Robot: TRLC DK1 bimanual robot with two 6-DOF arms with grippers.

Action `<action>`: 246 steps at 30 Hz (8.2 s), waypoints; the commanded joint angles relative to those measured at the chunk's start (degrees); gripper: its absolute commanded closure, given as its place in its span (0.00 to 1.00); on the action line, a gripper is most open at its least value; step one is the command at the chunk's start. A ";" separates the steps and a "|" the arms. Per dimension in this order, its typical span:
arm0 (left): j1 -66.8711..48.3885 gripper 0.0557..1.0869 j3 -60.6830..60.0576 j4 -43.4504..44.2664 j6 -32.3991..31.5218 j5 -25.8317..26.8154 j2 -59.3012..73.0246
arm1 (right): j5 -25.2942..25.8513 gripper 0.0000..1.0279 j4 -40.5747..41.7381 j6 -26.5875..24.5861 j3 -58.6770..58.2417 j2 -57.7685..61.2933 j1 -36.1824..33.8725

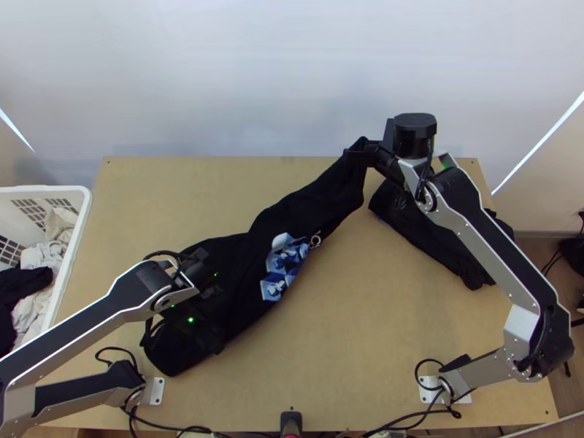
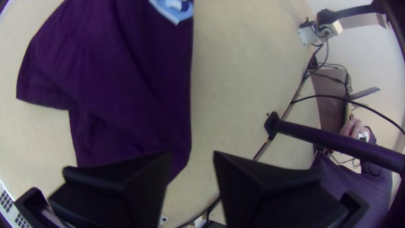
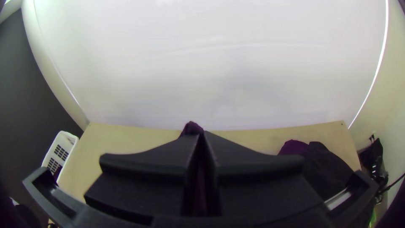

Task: Fold the t-shirt

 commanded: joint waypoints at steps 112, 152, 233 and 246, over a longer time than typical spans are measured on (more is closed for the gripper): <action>59.58 0.96 51.92 34.26 -31.37 -7.42 12.51 | 1.09 0.97 -12.80 7.14 27.07 7.86 -11.71; 61.60 0.96 46.20 26.53 -25.75 -9.09 -27.48 | -6.29 0.97 -5.42 -4.02 3.43 -55.86 6.22; 56.68 0.96 -7.41 36.64 -22.05 -3.73 -18.43 | -15.78 0.97 14.09 14.79 -42.10 -40.04 -8.37; 52.63 0.96 -7.59 53.86 -23.46 -8.56 2.93 | -12.26 0.97 20.51 16.02 -36.92 -19.74 -13.21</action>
